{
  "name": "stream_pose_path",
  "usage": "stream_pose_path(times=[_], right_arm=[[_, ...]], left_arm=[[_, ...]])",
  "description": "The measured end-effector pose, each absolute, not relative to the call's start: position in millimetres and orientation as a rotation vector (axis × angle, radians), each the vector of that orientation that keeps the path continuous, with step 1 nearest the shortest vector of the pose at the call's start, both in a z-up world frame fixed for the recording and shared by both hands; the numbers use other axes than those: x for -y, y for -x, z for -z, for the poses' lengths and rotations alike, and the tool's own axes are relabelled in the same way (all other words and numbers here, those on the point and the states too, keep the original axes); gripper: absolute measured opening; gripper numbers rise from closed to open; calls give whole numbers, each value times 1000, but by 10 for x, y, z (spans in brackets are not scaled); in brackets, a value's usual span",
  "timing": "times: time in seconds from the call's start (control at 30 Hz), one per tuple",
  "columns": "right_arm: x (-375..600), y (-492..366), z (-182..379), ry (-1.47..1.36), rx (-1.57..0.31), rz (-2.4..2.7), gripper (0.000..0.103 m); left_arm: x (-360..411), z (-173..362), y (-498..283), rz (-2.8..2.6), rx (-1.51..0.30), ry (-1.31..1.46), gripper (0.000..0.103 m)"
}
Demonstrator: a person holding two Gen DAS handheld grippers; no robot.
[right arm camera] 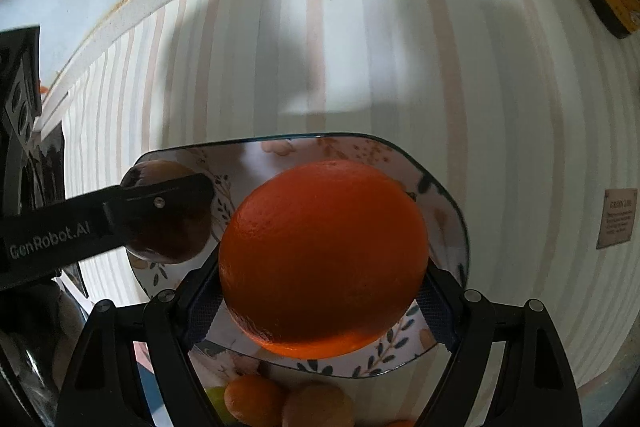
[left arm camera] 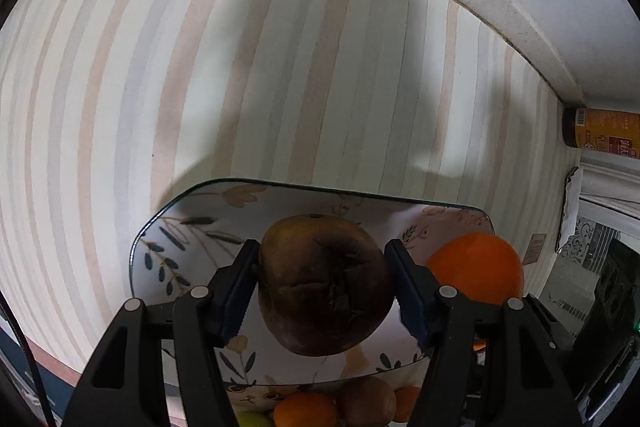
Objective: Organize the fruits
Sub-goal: 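Lower the apple onto the deer plate with the left tool while the right tool places the orange beside it, then grasp a green apple with the left tool while the right tool grasps a brown apple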
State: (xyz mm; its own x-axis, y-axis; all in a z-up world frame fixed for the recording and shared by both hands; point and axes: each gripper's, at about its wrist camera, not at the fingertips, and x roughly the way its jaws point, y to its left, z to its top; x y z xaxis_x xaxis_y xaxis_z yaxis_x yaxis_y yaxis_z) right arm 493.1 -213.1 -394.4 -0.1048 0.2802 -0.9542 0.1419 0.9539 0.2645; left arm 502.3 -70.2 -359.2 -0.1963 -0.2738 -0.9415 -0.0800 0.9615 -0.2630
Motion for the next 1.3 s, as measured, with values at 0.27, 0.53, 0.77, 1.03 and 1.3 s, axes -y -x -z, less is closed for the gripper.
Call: stream_pose_path(times=[0.27, 0.53, 0.77, 1.03, 1.3], right_arm=[[2043, -5061, 4062, -305, -1748, -122, 89], [2150, -5115, 3834, -332, -1686, -81, 98], [2316, -4918, 3501, -253, -1632, -13, 98], [2443, -4323, 3015, -231, -1545, 18, 98], [2270, -3795, 2473, -215, -1442, 0, 98]], left_arm=[[825, 3551, -5032, 174, -1765, 189, 62], [833, 3349, -5010, 168, -1699, 199, 86], [756, 2958, -4782, 117, -1587, 95, 86], [445, 2501, -4181, 71, -1465, 6, 86], [293, 2071, -3539, 79, -1391, 4, 86]])
